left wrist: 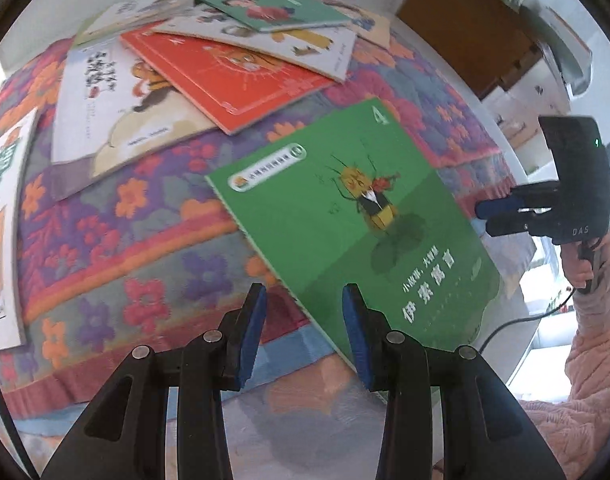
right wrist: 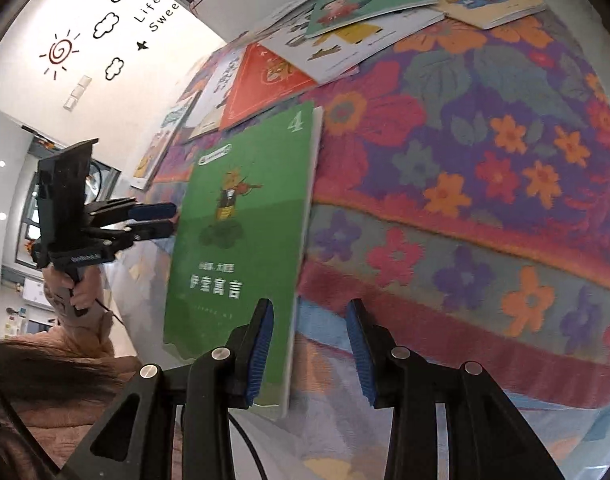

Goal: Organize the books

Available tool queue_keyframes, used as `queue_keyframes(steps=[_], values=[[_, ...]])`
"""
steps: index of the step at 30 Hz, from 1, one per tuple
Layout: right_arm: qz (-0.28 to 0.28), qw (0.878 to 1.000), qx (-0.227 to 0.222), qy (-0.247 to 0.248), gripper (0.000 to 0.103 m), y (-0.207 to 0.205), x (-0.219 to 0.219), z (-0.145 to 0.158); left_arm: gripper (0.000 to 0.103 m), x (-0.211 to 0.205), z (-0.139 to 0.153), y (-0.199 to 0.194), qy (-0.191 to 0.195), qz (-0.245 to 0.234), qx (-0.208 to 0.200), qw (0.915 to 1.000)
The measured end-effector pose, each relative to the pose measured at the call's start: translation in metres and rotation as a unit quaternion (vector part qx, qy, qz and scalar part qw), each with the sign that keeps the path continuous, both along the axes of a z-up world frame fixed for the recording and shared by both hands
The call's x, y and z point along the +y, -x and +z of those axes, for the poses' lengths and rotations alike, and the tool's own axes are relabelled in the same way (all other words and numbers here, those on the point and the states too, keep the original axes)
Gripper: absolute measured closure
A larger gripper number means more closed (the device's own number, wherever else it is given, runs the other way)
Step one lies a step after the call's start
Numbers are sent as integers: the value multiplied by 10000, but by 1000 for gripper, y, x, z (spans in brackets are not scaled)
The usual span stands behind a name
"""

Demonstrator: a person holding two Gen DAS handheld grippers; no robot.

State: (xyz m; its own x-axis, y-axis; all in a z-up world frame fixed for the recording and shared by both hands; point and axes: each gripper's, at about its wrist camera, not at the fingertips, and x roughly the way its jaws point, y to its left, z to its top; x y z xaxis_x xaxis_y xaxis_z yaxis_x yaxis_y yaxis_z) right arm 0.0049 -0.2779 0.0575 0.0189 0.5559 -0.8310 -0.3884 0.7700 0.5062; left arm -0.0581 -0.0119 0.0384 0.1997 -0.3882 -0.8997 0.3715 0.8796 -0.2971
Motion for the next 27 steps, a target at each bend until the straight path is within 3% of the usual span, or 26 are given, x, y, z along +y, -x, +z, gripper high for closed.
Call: queue_keyframes(steps=[5,9,13,20,25,27], values=[[196,9989,255,-352,63,8,20,-6,64,-13,-3,-6,-81,-119,-4,9999],[336,9994,57,-50,62,12,40,1,64,-13,1,-23,-330,-19,-130,9994],[120,9999,-37,22,62,9,45,1,64,-8,0,-37,-196,130,-74,9997],[-85,9963,578,-633,62,9,25,-11,61,-4,-6,-20,14,22,-5,10000],[81,9945,558,-883,61,1,33,-18,57,-4,-7,-13,168,88,-164,9997],[13,9906,748,-1143,61,-7,30,-22,57,-1,-7,-13,287,115,-158,9994]])
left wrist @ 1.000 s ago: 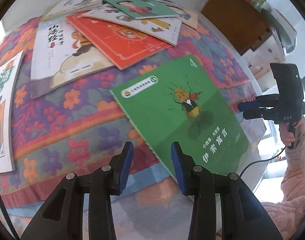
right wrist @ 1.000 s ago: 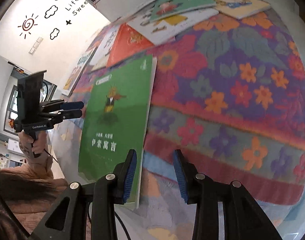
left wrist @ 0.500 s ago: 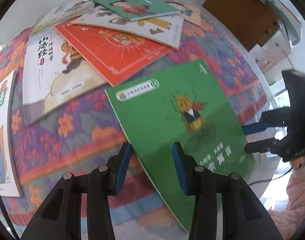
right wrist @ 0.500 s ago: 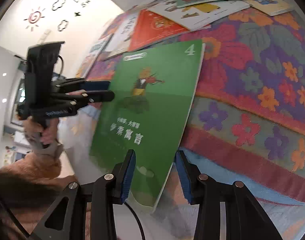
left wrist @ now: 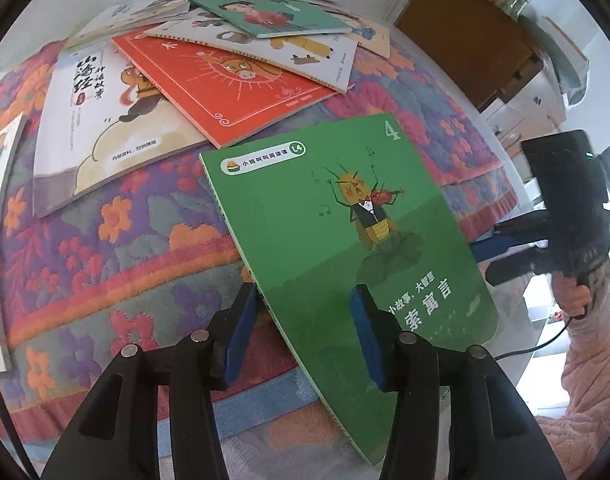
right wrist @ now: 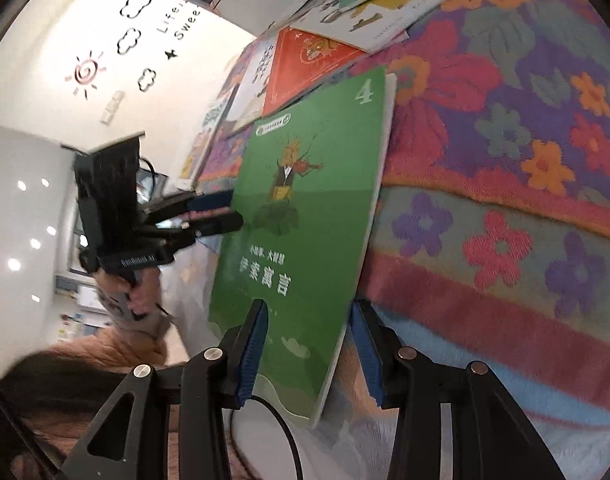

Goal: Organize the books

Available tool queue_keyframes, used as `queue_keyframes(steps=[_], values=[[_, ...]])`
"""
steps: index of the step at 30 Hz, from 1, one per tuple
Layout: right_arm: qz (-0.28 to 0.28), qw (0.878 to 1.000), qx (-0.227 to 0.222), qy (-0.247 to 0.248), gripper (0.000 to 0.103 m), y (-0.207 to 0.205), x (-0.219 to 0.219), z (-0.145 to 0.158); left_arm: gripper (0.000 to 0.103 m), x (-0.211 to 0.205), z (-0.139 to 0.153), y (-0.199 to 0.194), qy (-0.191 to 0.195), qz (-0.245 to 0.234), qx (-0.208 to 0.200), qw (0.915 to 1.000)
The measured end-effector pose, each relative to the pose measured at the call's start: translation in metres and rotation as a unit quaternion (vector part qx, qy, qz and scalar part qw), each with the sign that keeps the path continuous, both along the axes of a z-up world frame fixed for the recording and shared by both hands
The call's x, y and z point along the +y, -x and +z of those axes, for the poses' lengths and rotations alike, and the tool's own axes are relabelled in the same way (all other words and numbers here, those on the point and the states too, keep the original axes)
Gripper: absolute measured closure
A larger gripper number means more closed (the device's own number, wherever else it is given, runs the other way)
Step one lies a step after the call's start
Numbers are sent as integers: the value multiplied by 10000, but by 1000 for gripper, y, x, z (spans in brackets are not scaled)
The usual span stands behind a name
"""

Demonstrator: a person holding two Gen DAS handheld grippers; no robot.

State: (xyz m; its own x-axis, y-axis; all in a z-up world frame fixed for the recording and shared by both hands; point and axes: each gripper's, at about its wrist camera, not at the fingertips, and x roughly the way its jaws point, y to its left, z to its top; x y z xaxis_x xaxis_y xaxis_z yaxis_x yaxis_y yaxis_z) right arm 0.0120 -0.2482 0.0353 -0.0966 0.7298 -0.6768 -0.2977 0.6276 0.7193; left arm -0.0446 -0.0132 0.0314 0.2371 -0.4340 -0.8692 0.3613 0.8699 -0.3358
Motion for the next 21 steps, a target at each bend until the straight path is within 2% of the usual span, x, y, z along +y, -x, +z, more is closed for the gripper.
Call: queue_keyframes(steps=[2,4,6,8,10,13,14,16,18,20,21], values=[[-32,9997,142,-207,62,-6,0,-5,57,6,-1,0,212,42,-3,9998],[-93,9990,238,-375,68,-10,-1,-11,57,10,-2,1,422,44,-59,9991],[-111,9989,239,-394,71,-12,0,-13,46,11,-4,3,638,-103,-189,9977],[-93,9990,158,-405,72,-13,4,-13,46,15,-5,3,849,28,-211,9962],[-124,9991,103,-394,77,-14,4,-14,46,14,-4,2,879,79,-176,9959],[-252,9993,20,-286,89,-15,5,-17,57,16,-4,2,825,325,-140,9960],[-323,9991,-22,-272,89,-14,6,-17,61,16,-2,4,739,345,-159,9965],[-337,9991,-156,-183,89,-12,9,-14,61,14,1,5,841,273,-86,9960],[-304,9987,-380,136,89,-8,17,-5,61,15,11,9,1147,171,-151,9931],[-216,9980,-515,304,89,-3,25,4,61,16,23,13,1115,132,-264,9933],[-115,9979,-562,292,89,2,33,10,61,16,30,14,974,164,-400,9943]])
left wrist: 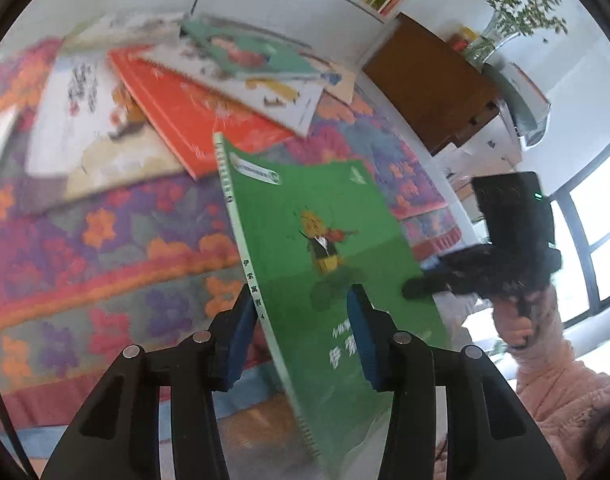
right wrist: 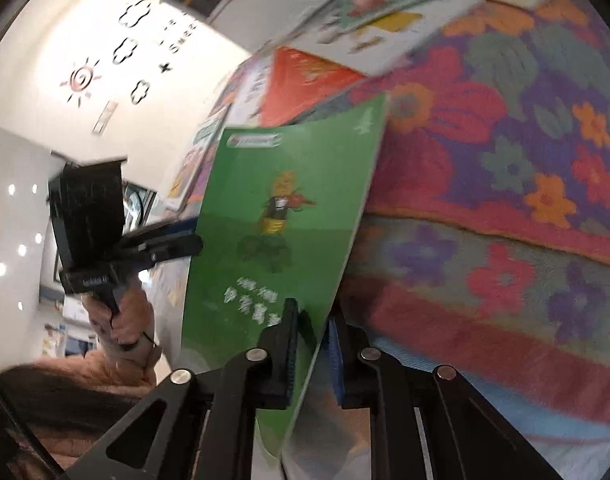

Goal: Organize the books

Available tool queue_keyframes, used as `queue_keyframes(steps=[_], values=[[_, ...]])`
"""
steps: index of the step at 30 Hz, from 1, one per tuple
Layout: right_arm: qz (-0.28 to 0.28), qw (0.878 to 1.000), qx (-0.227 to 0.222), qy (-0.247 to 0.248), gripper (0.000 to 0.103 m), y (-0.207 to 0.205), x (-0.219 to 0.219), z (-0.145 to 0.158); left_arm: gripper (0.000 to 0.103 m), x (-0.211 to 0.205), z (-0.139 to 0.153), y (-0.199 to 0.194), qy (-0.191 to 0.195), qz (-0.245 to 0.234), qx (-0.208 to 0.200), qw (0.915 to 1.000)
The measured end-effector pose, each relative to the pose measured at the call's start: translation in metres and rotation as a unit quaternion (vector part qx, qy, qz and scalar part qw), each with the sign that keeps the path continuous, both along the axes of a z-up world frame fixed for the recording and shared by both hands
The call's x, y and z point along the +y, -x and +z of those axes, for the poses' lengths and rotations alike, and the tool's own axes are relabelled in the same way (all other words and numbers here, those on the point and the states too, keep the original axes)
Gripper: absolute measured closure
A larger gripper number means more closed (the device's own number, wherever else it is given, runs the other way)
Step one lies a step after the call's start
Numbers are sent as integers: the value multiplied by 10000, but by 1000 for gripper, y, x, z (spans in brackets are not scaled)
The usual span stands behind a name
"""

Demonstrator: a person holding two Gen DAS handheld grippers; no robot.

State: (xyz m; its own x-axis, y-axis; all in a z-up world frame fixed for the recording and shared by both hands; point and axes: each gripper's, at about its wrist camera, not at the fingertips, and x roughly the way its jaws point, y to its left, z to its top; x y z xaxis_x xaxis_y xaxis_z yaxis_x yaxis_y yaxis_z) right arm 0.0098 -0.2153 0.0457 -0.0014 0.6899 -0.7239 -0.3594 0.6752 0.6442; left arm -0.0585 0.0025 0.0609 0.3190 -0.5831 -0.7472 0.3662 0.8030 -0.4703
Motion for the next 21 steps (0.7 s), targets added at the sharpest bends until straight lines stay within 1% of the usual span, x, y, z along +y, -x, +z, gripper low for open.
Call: queue_keyframes(steps=[1,2,3,8,10,12,14,17,21], values=[[41,10000,-19,5,89,2,4,3,61,1,6,0,-136,63,-122,9998],[86,9999,-83,-5,89,6,11,9,61,3,8,-1,-181,98,-156,9997],[112,9998,-151,-26,89,8,17,15,61,6,10,-3,-200,135,-134,9996],[132,9993,-302,-173,90,11,32,40,61,22,8,-16,-280,278,303,9988],[199,9989,-376,-204,90,9,37,49,61,30,8,-19,-240,329,330,9986],[234,9988,-405,-175,90,3,45,54,61,34,11,-20,-327,422,259,9982],[243,9988,-326,-258,90,-4,50,55,61,42,15,-22,-341,520,212,9978],[255,9984,-83,-497,90,-19,61,53,61,62,23,-32,-300,759,192,9965],[316,9975,77,-627,90,-33,86,50,61,90,40,-42,-225,1022,-10,9945]])
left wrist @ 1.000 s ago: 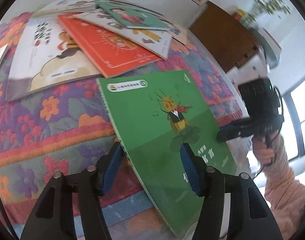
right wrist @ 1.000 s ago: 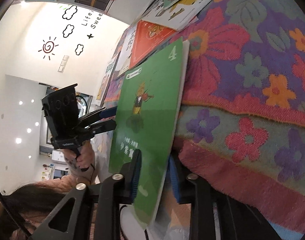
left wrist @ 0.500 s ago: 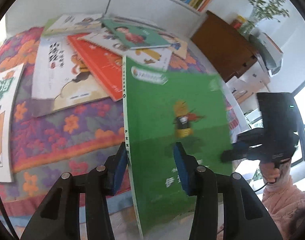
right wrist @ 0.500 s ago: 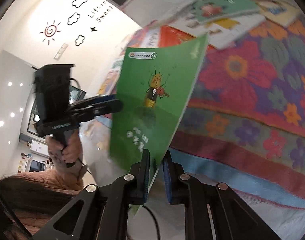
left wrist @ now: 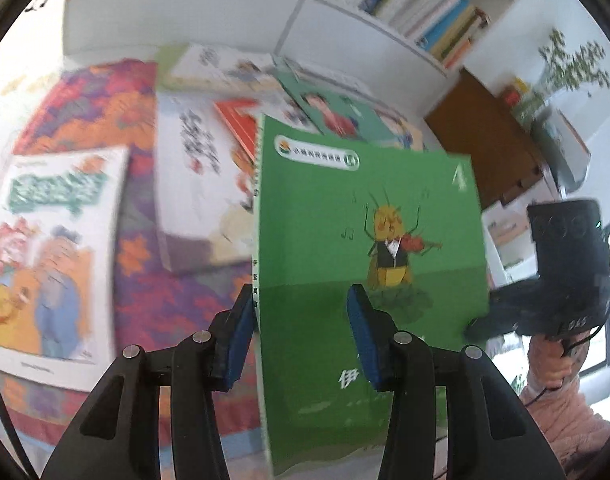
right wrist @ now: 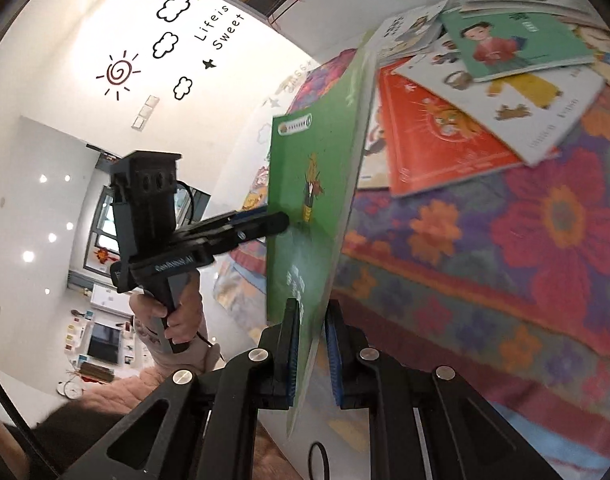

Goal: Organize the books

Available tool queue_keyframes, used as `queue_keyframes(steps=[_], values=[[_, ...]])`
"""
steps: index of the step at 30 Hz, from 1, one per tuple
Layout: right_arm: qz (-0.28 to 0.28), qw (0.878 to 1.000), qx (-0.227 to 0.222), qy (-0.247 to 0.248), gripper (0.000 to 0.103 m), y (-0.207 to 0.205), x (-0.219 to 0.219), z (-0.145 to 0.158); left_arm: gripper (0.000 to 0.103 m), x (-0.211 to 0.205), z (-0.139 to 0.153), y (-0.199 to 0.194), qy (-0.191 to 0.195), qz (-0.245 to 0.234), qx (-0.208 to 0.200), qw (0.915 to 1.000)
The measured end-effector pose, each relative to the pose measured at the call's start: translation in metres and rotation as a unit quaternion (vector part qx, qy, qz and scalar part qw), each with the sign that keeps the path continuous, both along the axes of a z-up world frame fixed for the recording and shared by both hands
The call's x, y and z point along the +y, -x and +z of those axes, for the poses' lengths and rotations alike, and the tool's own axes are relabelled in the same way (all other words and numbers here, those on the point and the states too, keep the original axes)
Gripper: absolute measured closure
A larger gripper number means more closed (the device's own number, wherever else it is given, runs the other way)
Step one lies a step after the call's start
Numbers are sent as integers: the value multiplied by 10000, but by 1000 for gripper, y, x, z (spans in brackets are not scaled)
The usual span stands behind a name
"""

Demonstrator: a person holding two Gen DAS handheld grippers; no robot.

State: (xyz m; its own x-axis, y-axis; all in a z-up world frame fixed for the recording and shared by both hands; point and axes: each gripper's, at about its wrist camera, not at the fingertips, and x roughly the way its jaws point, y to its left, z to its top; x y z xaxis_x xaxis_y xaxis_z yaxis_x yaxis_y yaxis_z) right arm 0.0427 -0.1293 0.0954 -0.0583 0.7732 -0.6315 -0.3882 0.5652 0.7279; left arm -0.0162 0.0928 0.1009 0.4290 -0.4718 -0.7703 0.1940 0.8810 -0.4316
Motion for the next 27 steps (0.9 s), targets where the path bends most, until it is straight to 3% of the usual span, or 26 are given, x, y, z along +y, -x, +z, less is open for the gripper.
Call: queue_keyframes(steps=[3,6,12,18,27], values=[[89,9998,127,-114,90,-10,21,-2,61,26,17,-6,6,210,-236,9995],[219,9994,113,-260,90,-20,47,3,57,57,30,-10,276,530,-441,9972],[585,9959,357,-599,90,-39,107,0,57,115,39,-19,464,1042,-742,9907],[739,9951,326,-565,90,-46,149,-13,57,172,22,-29,693,1573,-707,9826],[788,9957,179,-449,90,-51,191,-45,55,212,-7,-38,325,2135,-556,9748]])
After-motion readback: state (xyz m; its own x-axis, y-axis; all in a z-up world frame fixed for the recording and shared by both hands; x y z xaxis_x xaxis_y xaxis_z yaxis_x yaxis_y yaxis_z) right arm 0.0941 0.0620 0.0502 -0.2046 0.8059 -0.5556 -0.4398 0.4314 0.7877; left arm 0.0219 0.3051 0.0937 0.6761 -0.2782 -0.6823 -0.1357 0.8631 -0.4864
